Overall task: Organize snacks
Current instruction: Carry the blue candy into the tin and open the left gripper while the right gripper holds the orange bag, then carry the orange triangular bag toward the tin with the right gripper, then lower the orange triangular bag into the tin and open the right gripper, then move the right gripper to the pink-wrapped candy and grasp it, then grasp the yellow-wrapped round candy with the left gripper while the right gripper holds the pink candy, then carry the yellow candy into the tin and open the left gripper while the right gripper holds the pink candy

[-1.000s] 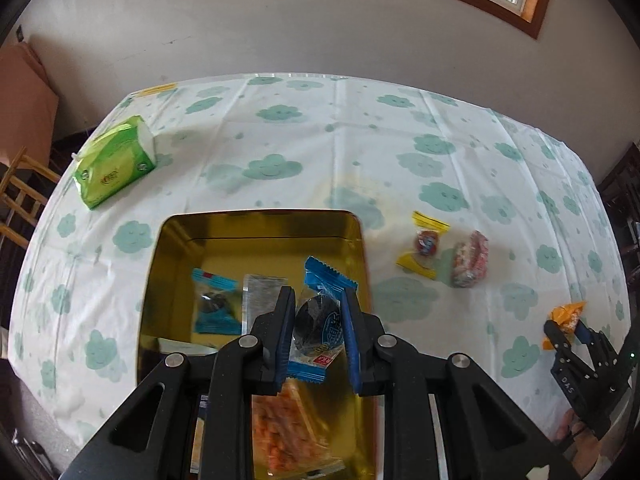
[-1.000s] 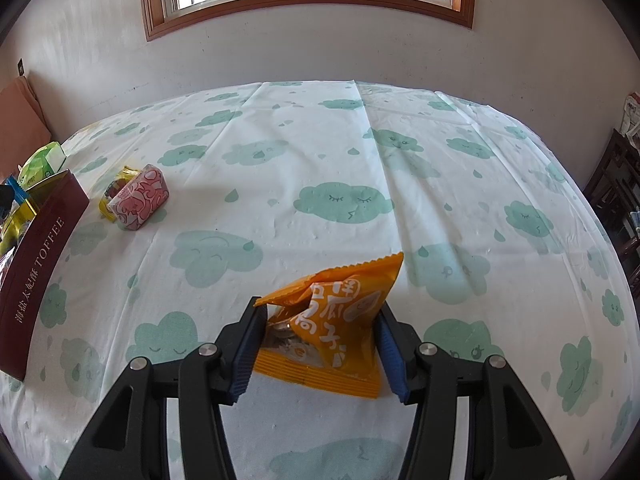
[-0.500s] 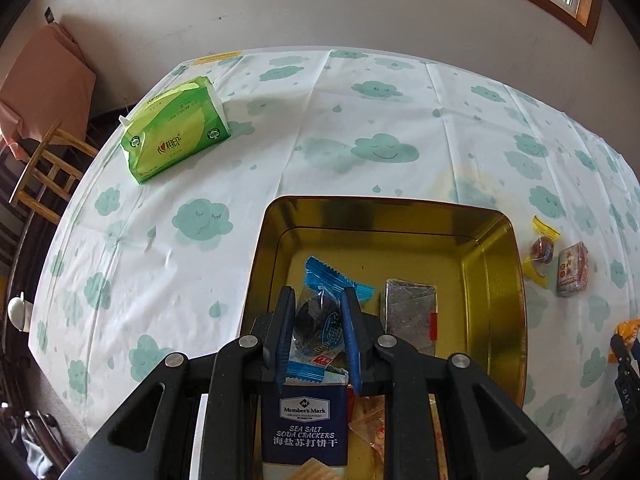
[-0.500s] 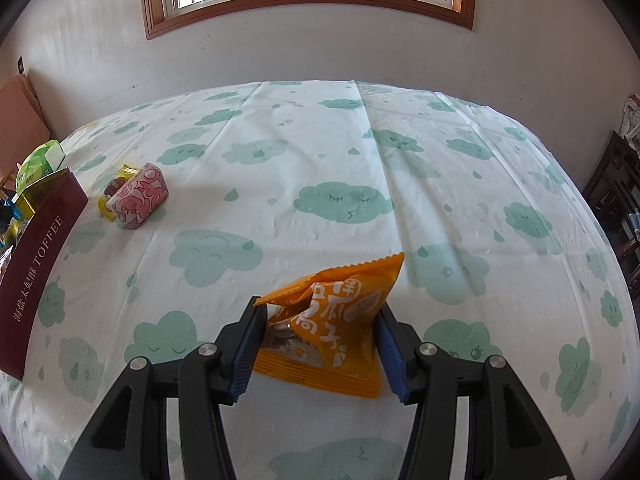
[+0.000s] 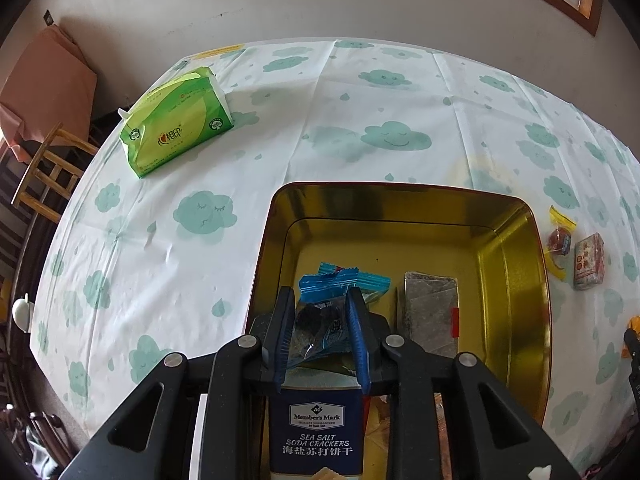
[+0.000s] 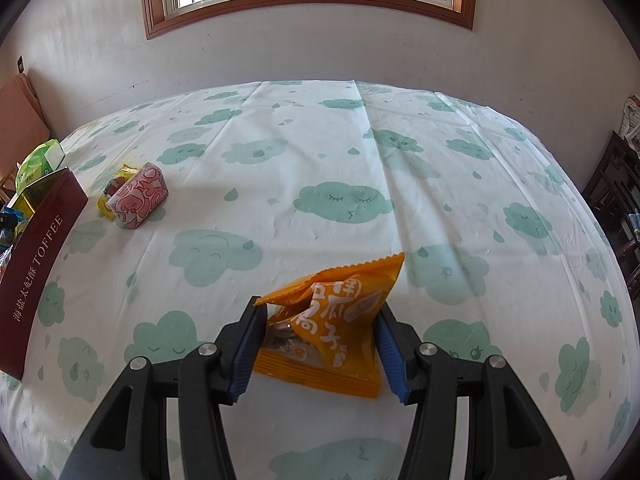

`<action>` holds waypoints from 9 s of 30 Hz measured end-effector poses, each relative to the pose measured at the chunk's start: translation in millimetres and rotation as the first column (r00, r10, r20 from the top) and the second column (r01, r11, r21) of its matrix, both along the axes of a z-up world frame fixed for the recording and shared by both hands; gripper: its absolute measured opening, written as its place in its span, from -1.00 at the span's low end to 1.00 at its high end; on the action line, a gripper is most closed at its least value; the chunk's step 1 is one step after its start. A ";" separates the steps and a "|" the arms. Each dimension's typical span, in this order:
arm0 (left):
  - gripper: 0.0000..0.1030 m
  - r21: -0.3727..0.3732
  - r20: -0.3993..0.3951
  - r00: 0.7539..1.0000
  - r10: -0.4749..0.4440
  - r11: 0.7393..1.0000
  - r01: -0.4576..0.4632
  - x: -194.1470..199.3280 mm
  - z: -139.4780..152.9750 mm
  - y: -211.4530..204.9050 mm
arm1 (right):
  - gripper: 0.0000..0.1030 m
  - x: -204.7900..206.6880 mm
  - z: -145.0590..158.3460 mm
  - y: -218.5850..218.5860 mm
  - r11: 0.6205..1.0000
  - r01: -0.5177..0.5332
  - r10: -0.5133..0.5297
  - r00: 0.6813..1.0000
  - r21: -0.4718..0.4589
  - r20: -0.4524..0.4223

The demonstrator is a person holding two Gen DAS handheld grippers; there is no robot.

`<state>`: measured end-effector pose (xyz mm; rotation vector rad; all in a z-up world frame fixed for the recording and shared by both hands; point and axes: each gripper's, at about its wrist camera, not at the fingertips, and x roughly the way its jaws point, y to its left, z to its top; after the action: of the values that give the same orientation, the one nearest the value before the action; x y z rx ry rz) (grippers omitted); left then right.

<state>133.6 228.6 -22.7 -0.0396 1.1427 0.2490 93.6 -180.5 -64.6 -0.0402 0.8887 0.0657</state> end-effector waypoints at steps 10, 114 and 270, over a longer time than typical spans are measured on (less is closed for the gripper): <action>-0.11 -0.006 0.013 1.000 -0.012 1.000 0.012 -8.2 5.5 -4.5 | 0.07 0.0 0.2 0.6 1.000 0.000 0.000 1.000 0.000 0.000; 0.69 -0.035 0.173 0.970 0.169 0.986 -0.166 -165.0 24.2 46.1 | 0.03 -12.2 49.3 276.6 0.870 -0.475 0.486 0.872 0.133 -0.064; -0.57 -0.063 0.131 0.955 -0.265 0.959 0.275 -15.4 54.7 -141.3 | -0.49 41.0 1.6 -31.7 1.000 -0.004 0.004 1.000 -0.013 0.009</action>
<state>118.2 87.3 32.0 0.0306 1.0231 -0.0430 134.7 -212.2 -63.0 -0.0547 0.8798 0.0636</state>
